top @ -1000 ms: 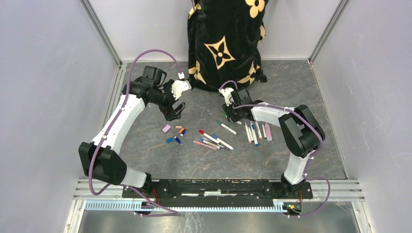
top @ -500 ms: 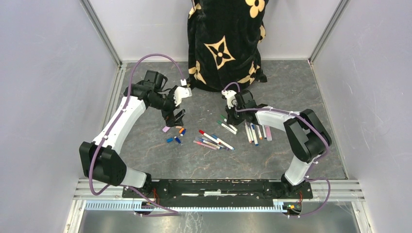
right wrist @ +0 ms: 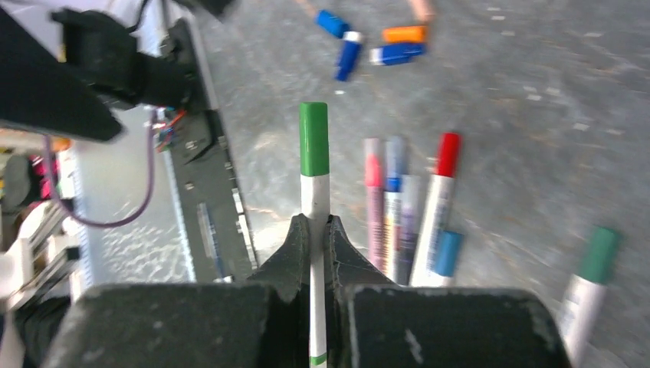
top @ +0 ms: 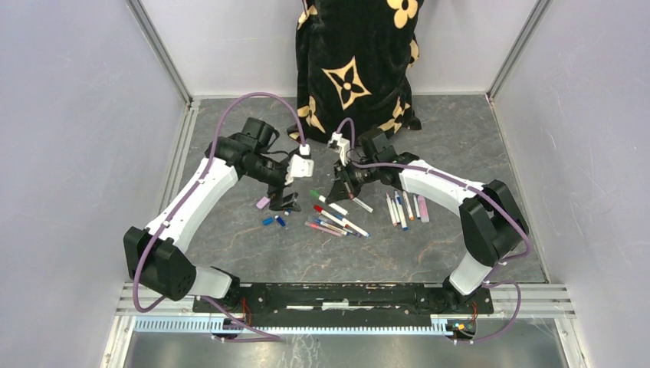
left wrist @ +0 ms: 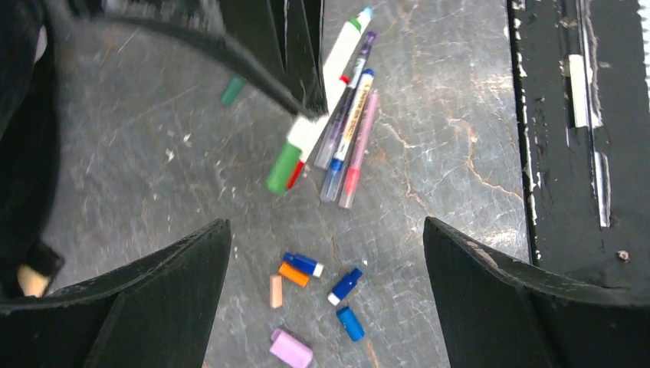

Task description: Open the pen caps

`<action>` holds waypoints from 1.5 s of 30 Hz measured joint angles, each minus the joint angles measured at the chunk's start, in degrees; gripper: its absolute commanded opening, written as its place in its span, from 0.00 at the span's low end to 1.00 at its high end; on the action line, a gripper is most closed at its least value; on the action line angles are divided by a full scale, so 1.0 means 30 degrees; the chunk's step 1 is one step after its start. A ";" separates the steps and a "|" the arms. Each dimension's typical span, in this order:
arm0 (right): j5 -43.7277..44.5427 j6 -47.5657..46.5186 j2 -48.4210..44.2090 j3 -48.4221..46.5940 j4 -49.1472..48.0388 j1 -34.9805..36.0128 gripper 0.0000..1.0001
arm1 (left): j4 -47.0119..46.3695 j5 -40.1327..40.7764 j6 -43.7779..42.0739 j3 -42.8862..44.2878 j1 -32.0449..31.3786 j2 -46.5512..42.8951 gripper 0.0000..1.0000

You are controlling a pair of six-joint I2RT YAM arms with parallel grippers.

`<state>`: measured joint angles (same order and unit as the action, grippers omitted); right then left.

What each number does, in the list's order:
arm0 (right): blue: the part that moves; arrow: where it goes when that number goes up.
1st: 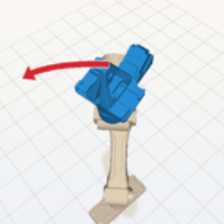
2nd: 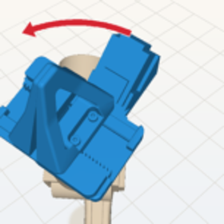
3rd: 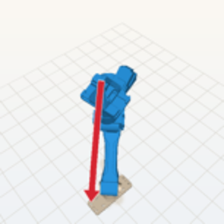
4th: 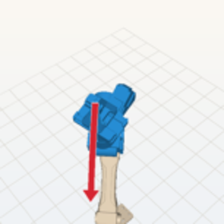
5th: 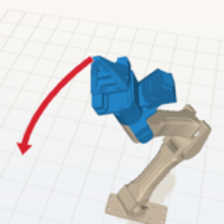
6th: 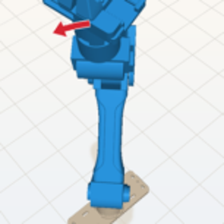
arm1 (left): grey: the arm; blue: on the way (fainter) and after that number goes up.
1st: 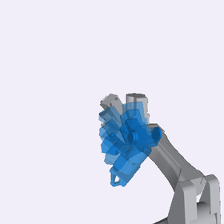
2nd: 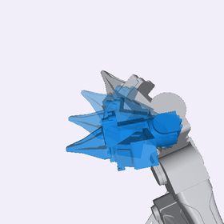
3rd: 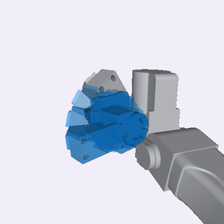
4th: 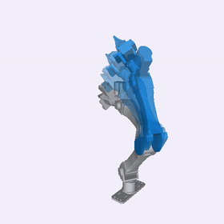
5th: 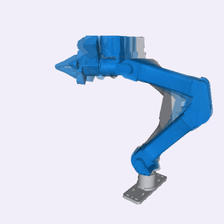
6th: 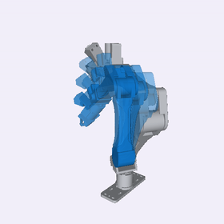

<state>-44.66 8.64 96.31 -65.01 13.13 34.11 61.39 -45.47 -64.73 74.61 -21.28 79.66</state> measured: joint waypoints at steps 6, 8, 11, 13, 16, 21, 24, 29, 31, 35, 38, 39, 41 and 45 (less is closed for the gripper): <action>-0.2528 0.1056 0.0000 -0.0204 -0.0015 0.1137 0.00 | 0.0000 0.0758 -0.1166 -0.0699 -0.1923 0.0007 0.95; -0.3111 0.1413 0.0000 -0.0204 -0.0168 0.1166 0.00 | 0.0000 0.1224 -0.1457 -0.0947 -0.2178 0.0044 0.89; -0.3628 0.1865 0.0000 -0.0204 -0.0444 0.1166 0.00 | -0.0029 0.1756 -0.1683 -0.1027 -0.2339 0.0146 0.82; -0.3934 0.2135 0.0000 -0.0204 -0.0750 0.1166 0.00 | -0.0073 0.2127 -0.1734 -0.1086 -0.2404 0.0160 0.75; -0.4248 0.2492 0.0007 -0.0204 -0.1056 0.1173 0.00 | -0.0131 0.2361 -0.1749 -0.1260 -0.2492 0.0160 0.59; -0.4714 0.3002 0.0058 -0.0211 -0.1501 0.1224 0.00 | -0.0313 0.2543 -0.1792 -0.1464 -0.2652 0.0168 0.44; -0.4940 0.3184 0.0102 -0.0219 -0.1705 0.1224 0.00 | -0.0444 0.2579 -0.1800 -0.1464 -0.2827 0.0226 0.33; -0.5085 0.3286 0.0255 -0.0226 -0.1843 0.1217 0.08 | -0.0058 0.2681 -0.2069 -0.1472 -0.3009 0.0466 0.02; -0.5093 0.3402 0.0430 -0.0226 -0.1938 0.1224 0.19 | 0.0036 0.2783 -0.2186 -0.1464 -0.3009 0.0627 0.02; -0.5107 0.3781 0.0874 -0.0226 -0.2244 0.1421 0.30 | 0.0291 0.3031 -0.2208 -0.1464 -0.3016 0.0794 0.02; -0.5173 0.4080 0.1282 -0.0277 -0.2659 0.1756 0.30 | 0.0306 0.3053 -0.2208 -0.1464 -0.3045 0.0794 0.02; -0.5202 0.4218 0.1421 -0.0321 -0.2798 0.1858 0.29 | 0.0306 0.3053 -0.2208 -0.1464 -0.3045 0.0794 0.02; -0.5253 0.4481 0.1698 -0.0459 -0.3060 0.2011 0.18 | 0.0306 0.3045 -0.2208 -0.1464 -0.3045 0.0794 0.02; -0.5442 0.4670 0.1872 -0.0525 -0.3410 0.2127 0.00 | 0.0474 0.3104 -0.2244 -0.1464 -0.3024 0.0794 0.02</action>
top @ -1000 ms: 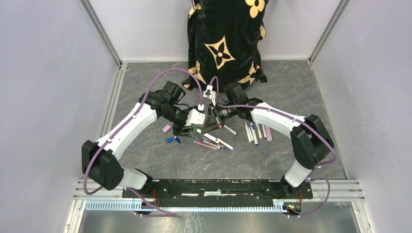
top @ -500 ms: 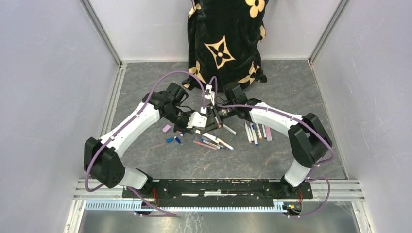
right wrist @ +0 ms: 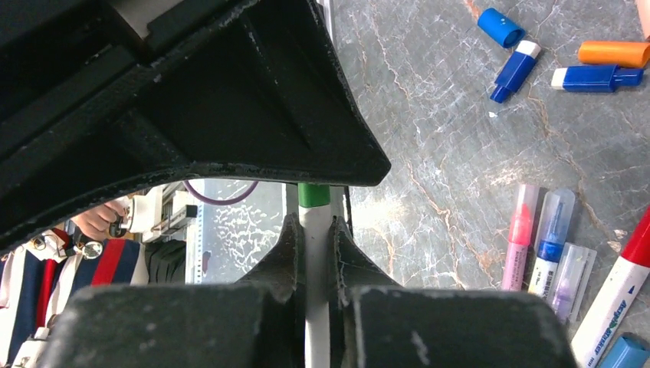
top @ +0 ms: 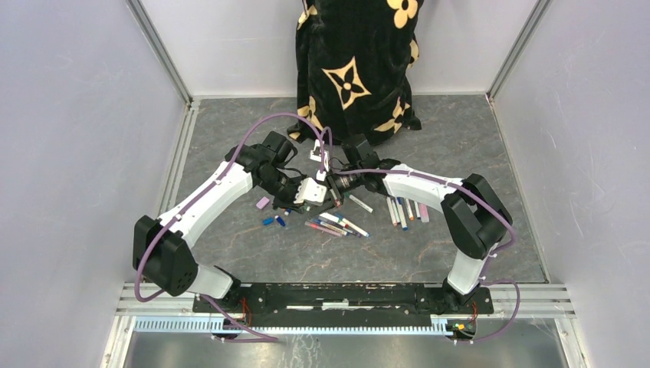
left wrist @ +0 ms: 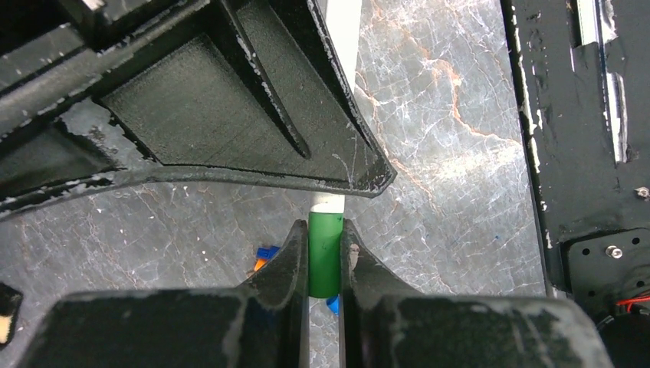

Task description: Open the pen caps

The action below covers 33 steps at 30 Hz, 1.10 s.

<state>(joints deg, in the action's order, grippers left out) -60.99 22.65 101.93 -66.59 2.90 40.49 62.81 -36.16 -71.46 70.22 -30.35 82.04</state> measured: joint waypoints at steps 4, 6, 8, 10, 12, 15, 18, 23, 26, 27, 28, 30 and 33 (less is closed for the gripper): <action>0.0029 -0.0051 -0.0007 0.0080 -0.0036 -0.0153 0.00 | -0.0342 0.0051 -0.0044 -0.0160 0.0015 -0.0073 0.02; 0.0073 -0.0342 -0.0066 0.0321 -0.0058 -0.0313 0.00 | -0.0918 0.0051 -0.0051 -0.0459 0.0080 -0.0117 0.02; 0.0328 -0.0911 -0.0204 0.0525 0.0211 -0.0495 0.00 | -0.1428 -0.0007 -0.0117 -0.0707 0.0153 -0.0117 0.02; 0.0736 -0.1581 -0.0525 0.0627 0.0284 -0.0641 0.00 | -0.1931 -0.0364 -0.0291 -0.0765 0.0510 -0.0102 0.02; 0.1209 -0.2171 -0.0962 0.0721 0.0474 -0.0816 0.00 | -0.2229 -0.0634 -0.0641 -0.0729 0.1093 -0.0095 0.02; 0.2004 -0.2980 -0.1851 0.1902 0.2200 -0.1902 0.00 | -0.1960 0.0117 -0.1129 -0.0736 0.3410 -0.0022 0.02; 0.3009 -0.3825 -0.1865 0.2259 0.4044 -0.2754 0.00 | -0.2215 0.0852 -0.1311 -0.1166 0.4663 0.0197 0.02; 0.5297 -0.4845 -0.2004 0.2361 0.5960 -0.3162 0.00 | -0.2958 0.1275 -0.1341 -0.2645 0.4714 0.0823 0.02; 0.7402 -0.4692 -0.2718 0.3075 0.5989 -0.3665 0.00 | -0.4000 0.1683 -0.0991 -0.3351 0.4721 0.1370 0.09; 0.8466 -0.4503 -0.3118 0.3512 0.5880 -0.3963 0.00 | -0.4422 0.1880 -0.0816 -0.3534 0.4714 0.1610 0.12; 0.9464 -0.4328 -0.3461 0.3883 0.5807 -0.4146 0.00 | -0.4860 0.2047 -0.0561 -0.3708 0.4721 0.1851 0.15; 1.1562 -0.3971 -0.4073 0.4546 0.5639 -0.4473 0.00 | -0.5712 0.2361 -0.0022 -0.4095 0.4721 0.2331 0.21; 1.4302 -0.3446 -0.4546 0.5311 0.5071 -0.4568 0.00 | -0.6710 0.2703 0.0678 -0.4663 0.4721 0.2892 0.30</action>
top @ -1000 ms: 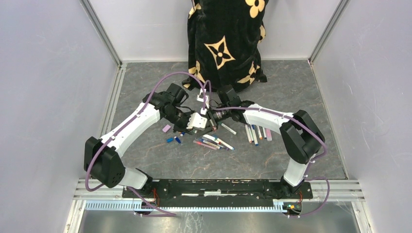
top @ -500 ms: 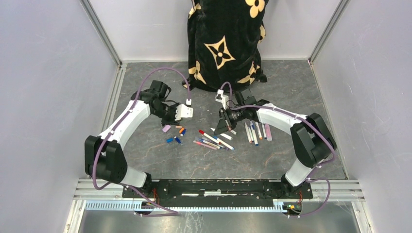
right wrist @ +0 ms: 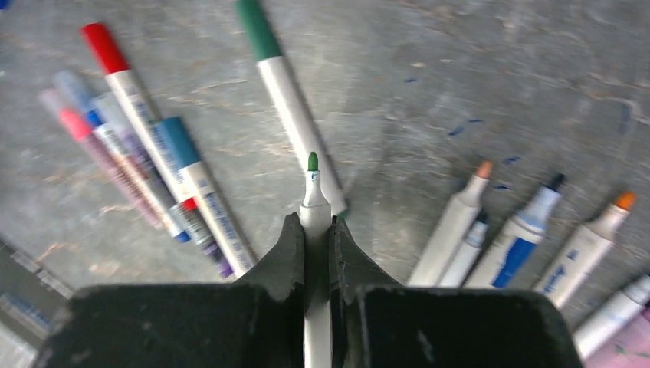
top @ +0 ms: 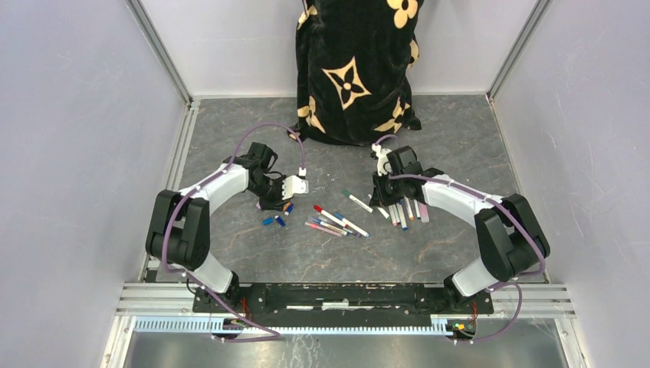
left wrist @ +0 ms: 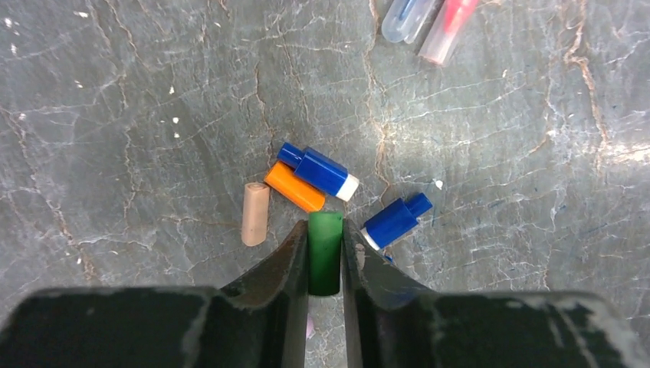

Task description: Open the pen caps

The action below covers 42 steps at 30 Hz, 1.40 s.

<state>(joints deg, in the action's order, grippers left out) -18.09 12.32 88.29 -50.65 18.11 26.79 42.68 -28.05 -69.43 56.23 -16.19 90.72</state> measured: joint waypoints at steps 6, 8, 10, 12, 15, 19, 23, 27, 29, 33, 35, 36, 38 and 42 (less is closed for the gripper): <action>0.3665 0.0765 -0.0073 0.1246 -0.1122 0.0036 0.00 | -0.0954 0.0321 0.1071 -0.0182 0.0000 0.0503 0.50; 0.4255 0.0903 -0.0073 0.1508 -0.1406 0.0036 0.06 | -0.1071 0.0321 0.1348 -0.0175 0.0000 0.0503 0.61; 0.4721 0.1027 -0.0022 0.1727 -0.1727 0.0036 0.15 | -0.1005 0.0291 0.1545 -0.0124 -0.0007 0.0503 0.63; 0.4976 0.1137 0.0051 0.1887 -0.1938 0.0036 0.26 | -0.0743 0.0240 0.1705 0.0117 0.0000 0.0503 0.63; 0.5238 0.1370 0.0284 0.2200 -0.2448 0.0036 0.32 | -0.0204 0.0073 0.1741 0.0940 0.0000 0.0488 0.63; 0.5428 0.1581 0.0262 0.2441 -0.3133 0.0168 0.37 | 0.0823 -0.0583 0.1756 0.2390 0.0000 0.0197 0.63; 0.6054 0.1668 0.0146 0.2754 -0.3738 0.0437 0.33 | 0.1807 -0.1275 0.1792 0.3861 0.0000 -0.0401 0.64; 0.6739 0.1647 -0.0233 0.3330 -0.4269 0.0568 0.25 | 0.2477 -0.1785 0.2149 0.4925 0.0000 -0.1035 0.64; 0.7206 0.1581 -0.0554 0.3665 -0.4291 0.0568 0.23 | 0.2739 -0.1858 0.2215 0.5136 0.0000 -0.1246 0.64; 0.7941 0.1443 -0.1064 0.4131 -0.4189 0.0568 0.23 | 0.3031 -0.1851 0.2339 0.5173 0.0000 -0.1377 0.64; 0.8255 0.1399 -0.1239 0.4255 -0.4087 0.0568 0.22 | 0.3213 -0.1851 0.2346 0.5173 0.0000 -0.1377 0.64; 0.8327 0.1362 -0.1311 0.4306 -0.4036 0.0568 0.22 | 0.3249 -0.1851 0.2346 0.5180 0.0000 -0.1377 0.63; 0.8582 0.1297 -0.1457 0.4364 -0.3840 0.0568 0.22 | 0.3315 -0.1843 0.2346 0.5187 0.0000 -0.1377 0.63; 0.8881 0.1122 -0.1741 0.4459 -0.3359 0.0423 0.23 | 0.3497 -0.1843 0.2346 0.5202 0.0000 -0.1377 0.64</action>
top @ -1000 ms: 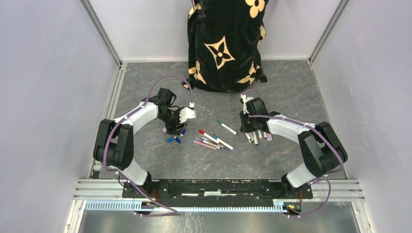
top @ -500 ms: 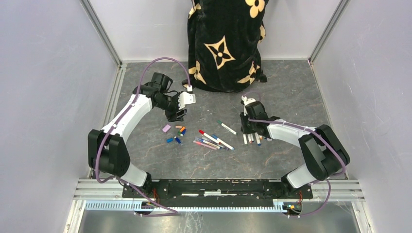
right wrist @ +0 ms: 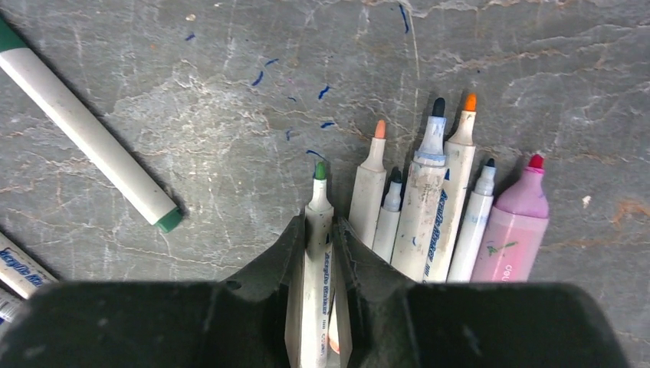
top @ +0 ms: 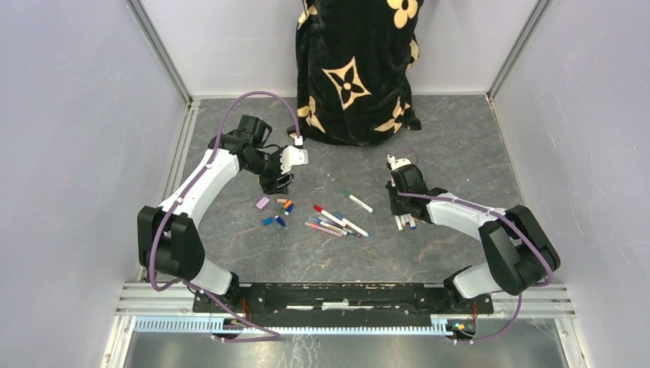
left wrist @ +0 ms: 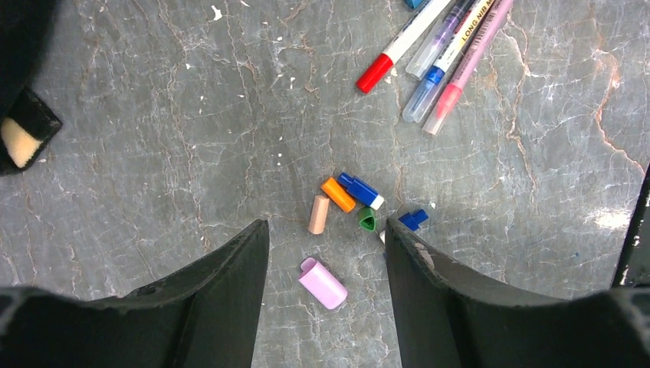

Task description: Open the pen caps

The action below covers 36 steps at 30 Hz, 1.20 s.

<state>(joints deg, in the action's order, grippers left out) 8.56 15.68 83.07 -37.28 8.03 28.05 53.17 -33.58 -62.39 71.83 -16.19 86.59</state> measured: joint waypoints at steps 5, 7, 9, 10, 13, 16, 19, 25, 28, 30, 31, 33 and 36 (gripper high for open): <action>0.0248 -0.0153 -0.0102 -0.0073 0.0474 -0.0124 0.37 | 0.0211 0.0000 0.0000 0.0044 0.0000 0.0000 0.64; 0.0131 -0.0211 -0.0102 -0.0219 0.0801 -0.0160 0.41 | 0.0306 0.0000 0.0007 0.0175 0.0022 0.0000 0.64; -0.0226 -0.0233 -0.0102 -0.0379 0.1144 -0.0204 0.42 | 0.0379 0.0000 0.0007 0.0357 0.0036 0.0000 0.64; -0.0495 -0.0240 -0.0102 -0.0503 0.1355 -0.0248 0.43 | 0.0408 0.0000 0.0007 0.0466 0.0036 0.0000 0.64; -0.1435 -0.0219 -0.0102 -0.0998 0.1916 -0.0342 0.43 | 0.0444 0.0000 0.0007 0.0597 0.0036 0.0000 0.64; -0.2149 -0.0168 -0.0175 -0.1625 0.2346 -0.0474 0.44 | 0.0670 0.0007 0.0007 0.0648 0.0102 0.0000 0.64; -0.2514 -0.0233 -0.0219 -0.2390 0.2521 -0.0525 0.47 | 0.0911 -0.0007 0.0000 0.0801 0.0168 0.0000 0.64; -0.3745 -0.1326 0.0794 -0.4306 0.2492 -0.0044 0.53 | 0.1319 -0.0408 0.0080 0.1180 0.0444 0.0000 0.68; -0.3920 -0.2113 0.2324 -0.5544 0.2441 0.0707 0.54 | 0.1392 -0.0525 0.0466 0.1319 0.0663 0.0000 0.69; -0.3927 -0.2572 0.3286 -0.6237 0.2448 0.1202 0.52 | 0.1457 -0.0510 0.0743 0.1508 0.0794 0.0000 0.69; -0.3927 -0.2841 0.3789 -0.6543 0.2426 0.1494 0.49 | 0.1494 -0.0517 0.0867 0.1661 0.0882 0.0000 0.70; -0.3861 -0.3293 0.4532 -0.6849 0.2375 0.2011 0.45 | 0.1574 -0.0532 0.1078 0.2113 0.1115 0.0000 0.70; -0.3781 -0.3767 0.5195 -0.6870 0.2361 0.2565 0.41 | 0.1632 -0.0794 0.1144 0.2637 0.1464 -0.0015 0.71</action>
<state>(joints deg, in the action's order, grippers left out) -2.79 4.38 98.65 -57.89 15.11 35.75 58.06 -35.97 -58.96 79.75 -11.79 86.54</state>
